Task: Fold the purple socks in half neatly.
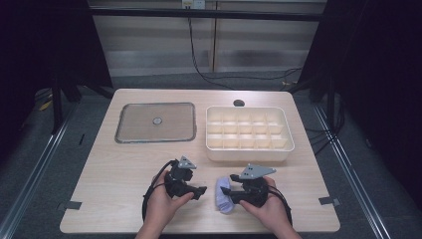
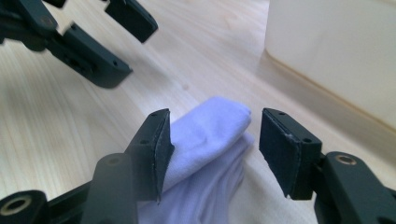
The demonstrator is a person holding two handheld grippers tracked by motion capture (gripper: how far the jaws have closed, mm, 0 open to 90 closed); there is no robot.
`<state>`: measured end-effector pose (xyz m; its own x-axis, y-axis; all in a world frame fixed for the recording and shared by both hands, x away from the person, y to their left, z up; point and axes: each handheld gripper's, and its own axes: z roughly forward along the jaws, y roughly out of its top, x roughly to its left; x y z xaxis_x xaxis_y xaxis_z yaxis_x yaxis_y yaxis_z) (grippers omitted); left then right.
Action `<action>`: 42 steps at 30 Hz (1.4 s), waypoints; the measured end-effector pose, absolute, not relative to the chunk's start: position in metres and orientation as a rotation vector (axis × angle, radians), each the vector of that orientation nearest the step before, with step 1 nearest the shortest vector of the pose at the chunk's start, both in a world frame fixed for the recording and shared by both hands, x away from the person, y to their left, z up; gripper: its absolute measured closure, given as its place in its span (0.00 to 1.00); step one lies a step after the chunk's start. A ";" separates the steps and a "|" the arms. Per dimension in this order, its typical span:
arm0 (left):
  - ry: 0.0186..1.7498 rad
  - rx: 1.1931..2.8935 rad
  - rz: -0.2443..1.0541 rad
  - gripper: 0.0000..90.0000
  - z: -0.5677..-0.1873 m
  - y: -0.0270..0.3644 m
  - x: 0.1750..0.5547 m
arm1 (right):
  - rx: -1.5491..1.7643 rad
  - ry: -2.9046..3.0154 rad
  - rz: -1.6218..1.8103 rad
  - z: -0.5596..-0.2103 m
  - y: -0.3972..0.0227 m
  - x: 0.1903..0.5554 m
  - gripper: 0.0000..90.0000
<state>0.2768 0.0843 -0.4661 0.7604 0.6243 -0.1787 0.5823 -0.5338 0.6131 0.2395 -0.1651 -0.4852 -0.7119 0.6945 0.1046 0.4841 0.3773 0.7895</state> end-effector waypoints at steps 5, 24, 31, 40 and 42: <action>0.890 2.283 0.092 0.33 -0.468 0.086 0.277 | 1.064 2.401 1.217 -0.491 -0.168 0.239 0.47; 0.878 2.278 0.147 0.28 -0.488 0.101 0.288 | 1.196 2.406 1.269 -0.503 -0.176 0.242 0.47; 0.876 2.275 0.171 0.27 -0.491 0.107 0.290 | 1.239 2.407 1.290 -0.507 -0.177 0.241 0.48; 0.877 2.267 0.188 0.26 -0.495 0.110 0.294 | 1.252 2.419 1.334 -0.510 -0.178 0.240 0.60; 0.874 2.270 0.196 0.26 -0.495 0.111 0.294 | 1.257 2.427 1.347 -0.510 -0.178 0.240 0.62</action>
<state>0.2939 0.1107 -0.4950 0.7622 0.6397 -0.0993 0.5361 -0.5377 0.6508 0.2401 -0.1784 -0.5098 -0.6557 0.6976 0.2888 0.6142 0.2704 0.7413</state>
